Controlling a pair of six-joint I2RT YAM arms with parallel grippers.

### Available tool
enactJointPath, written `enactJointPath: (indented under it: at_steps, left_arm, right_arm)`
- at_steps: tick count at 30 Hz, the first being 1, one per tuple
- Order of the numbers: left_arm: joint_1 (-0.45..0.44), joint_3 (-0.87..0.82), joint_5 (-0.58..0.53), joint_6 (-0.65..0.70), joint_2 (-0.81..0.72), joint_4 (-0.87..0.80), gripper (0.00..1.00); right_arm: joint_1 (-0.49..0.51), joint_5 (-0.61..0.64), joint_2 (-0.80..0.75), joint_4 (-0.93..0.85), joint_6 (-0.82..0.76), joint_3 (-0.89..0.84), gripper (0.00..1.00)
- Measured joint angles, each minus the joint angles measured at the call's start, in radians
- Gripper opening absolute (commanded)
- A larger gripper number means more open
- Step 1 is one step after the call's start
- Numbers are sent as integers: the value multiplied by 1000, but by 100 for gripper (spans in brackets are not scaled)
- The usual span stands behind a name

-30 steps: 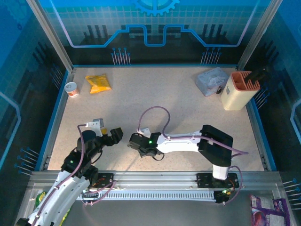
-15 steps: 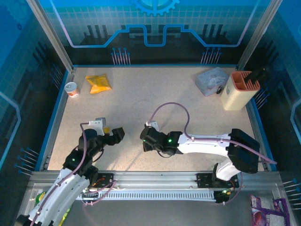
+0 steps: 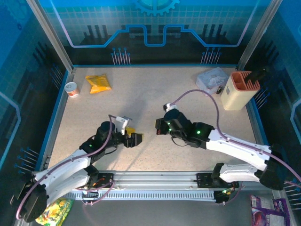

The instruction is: Unlock the padlock with the key

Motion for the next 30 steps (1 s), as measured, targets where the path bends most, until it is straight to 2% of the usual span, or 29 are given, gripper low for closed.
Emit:
enactJointPath:
  at_steps: [6,13,19,30]
  left_arm:
    - [-91,6,85,212,82,195,63]
    - [-100,86,95,356,136,245,47]
    - [-100,135,102,410,207,273,33]
    - [-100,152,155,441,232,275,16]
  right_arm:
    - [-25,-63,-85,-38,-55,22,0]
    - [-25,-139,-116,-43,-71,26,0]
    - [-15,-174,-127,-42,-84,26,0]
    - [4,-177,-130,-33,-86,18,0]
